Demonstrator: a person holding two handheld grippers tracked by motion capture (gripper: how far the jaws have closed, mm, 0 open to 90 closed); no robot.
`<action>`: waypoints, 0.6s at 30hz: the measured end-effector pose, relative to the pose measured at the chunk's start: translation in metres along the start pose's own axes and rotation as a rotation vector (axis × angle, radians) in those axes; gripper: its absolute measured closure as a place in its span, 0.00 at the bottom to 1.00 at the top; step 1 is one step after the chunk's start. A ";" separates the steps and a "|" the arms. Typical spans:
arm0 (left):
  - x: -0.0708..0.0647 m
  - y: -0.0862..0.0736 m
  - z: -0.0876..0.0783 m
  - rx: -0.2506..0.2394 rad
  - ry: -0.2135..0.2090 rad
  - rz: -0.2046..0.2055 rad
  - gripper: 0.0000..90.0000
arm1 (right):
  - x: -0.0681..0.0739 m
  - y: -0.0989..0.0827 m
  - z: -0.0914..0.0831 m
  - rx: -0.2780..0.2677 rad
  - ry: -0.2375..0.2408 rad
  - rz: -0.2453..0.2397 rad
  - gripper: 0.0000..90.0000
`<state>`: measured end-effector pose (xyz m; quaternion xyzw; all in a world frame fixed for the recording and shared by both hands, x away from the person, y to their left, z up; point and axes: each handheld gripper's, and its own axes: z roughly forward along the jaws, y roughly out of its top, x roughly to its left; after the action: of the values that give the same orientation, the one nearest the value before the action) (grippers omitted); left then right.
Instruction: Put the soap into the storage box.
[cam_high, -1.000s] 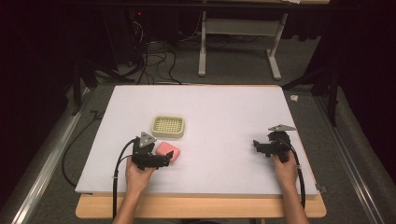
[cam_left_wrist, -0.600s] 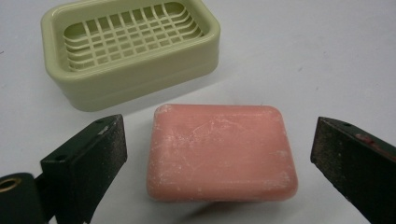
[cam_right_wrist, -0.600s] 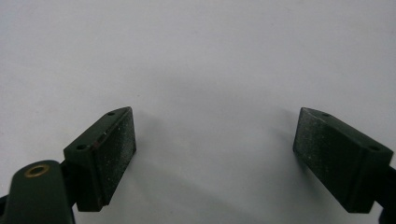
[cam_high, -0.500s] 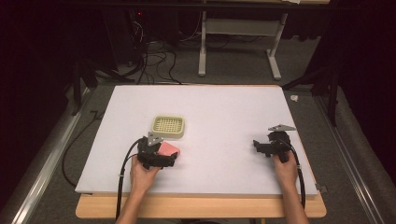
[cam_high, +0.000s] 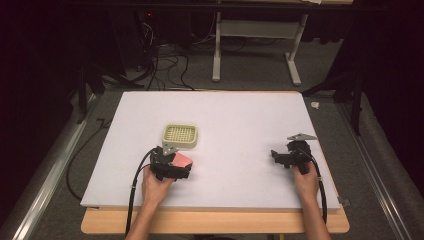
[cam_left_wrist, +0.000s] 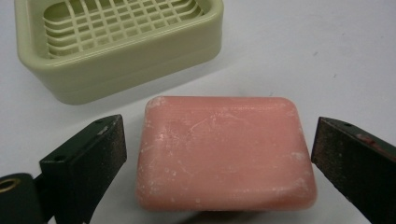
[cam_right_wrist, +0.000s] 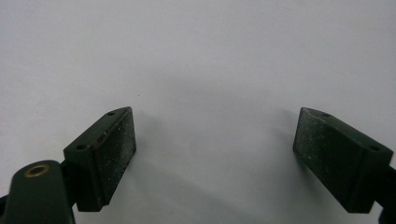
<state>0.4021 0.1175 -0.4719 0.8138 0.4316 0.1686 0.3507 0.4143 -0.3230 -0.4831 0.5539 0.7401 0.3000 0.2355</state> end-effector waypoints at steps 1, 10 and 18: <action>0.000 0.000 0.001 0.002 0.002 0.002 0.05 | 0.000 0.000 0.000 0.000 0.000 0.000 0.15; 0.000 0.000 0.006 0.033 -0.005 -0.006 0.06 | 0.000 0.000 0.000 0.000 0.000 0.000 0.15; 0.000 0.000 0.008 0.058 -0.004 -0.002 0.08 | 0.000 0.000 0.000 0.000 0.000 0.000 0.15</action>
<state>0.4070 0.1141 -0.4771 0.8236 0.4364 0.1542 0.3278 0.4143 -0.3230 -0.4831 0.5541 0.7399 0.3001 0.2355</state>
